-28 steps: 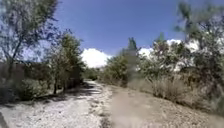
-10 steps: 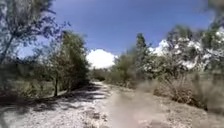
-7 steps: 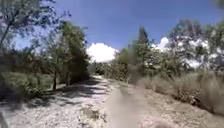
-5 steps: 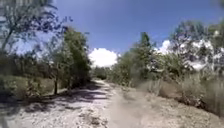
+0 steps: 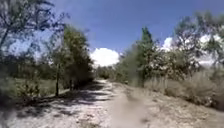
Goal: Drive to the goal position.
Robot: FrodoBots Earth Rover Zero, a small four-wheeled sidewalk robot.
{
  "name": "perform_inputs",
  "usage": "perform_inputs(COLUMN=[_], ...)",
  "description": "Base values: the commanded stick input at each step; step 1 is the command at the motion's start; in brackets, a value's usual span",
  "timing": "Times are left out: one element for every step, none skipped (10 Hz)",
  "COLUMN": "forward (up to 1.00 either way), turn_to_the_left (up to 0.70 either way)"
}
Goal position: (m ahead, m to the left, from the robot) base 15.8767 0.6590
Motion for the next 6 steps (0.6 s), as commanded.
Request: perform_inputs(forward=[0.44, 0.44, 0.44, 0.44, 0.44, 0.44], turn_to_the_left=[0.1, 0.02, 0.02, 0.02, 0.02, 0.02])
